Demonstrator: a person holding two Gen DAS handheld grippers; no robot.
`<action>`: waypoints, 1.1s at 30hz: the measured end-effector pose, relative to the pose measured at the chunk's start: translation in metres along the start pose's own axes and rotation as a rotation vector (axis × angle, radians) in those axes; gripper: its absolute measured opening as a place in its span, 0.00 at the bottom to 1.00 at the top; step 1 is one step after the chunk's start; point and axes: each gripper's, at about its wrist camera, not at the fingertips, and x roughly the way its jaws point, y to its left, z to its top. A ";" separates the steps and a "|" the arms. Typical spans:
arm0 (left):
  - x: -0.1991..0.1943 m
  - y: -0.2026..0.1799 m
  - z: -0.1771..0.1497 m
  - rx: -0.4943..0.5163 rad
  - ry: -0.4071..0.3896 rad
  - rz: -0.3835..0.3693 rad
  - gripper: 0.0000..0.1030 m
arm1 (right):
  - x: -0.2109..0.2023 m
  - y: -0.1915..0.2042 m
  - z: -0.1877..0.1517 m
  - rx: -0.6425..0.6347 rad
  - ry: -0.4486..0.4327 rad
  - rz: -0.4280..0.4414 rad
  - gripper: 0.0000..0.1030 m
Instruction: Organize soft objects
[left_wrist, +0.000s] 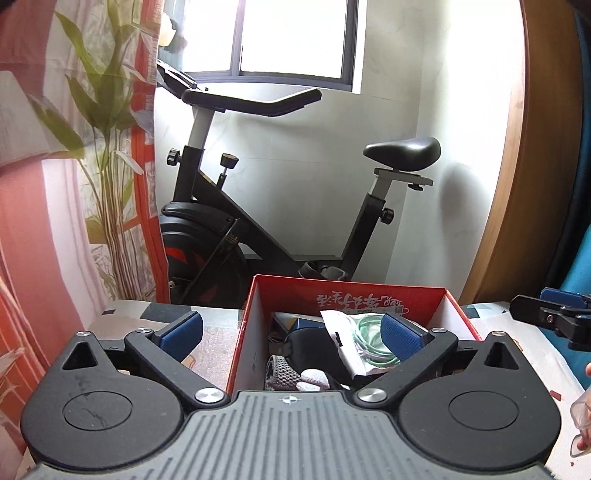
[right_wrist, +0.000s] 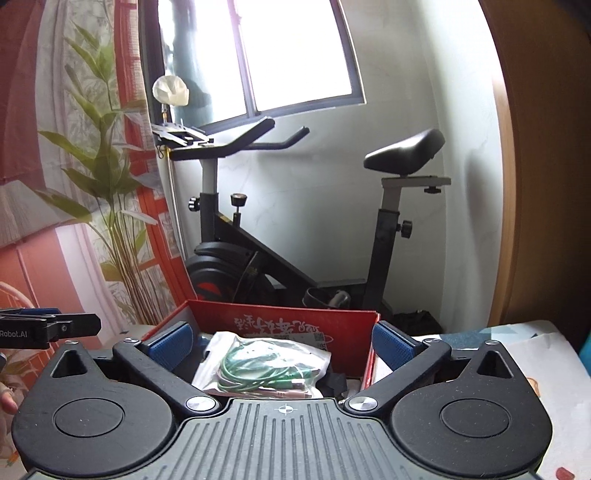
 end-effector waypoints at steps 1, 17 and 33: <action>-0.010 0.002 0.001 -0.005 -0.003 0.003 1.00 | -0.011 0.004 0.004 -0.010 -0.011 -0.006 1.00; -0.180 -0.007 0.004 0.019 -0.107 0.146 1.00 | -0.178 0.060 0.024 0.011 -0.119 -0.050 1.00; -0.341 -0.038 -0.014 0.027 -0.220 0.248 1.00 | -0.315 0.116 0.012 -0.022 -0.197 -0.037 1.00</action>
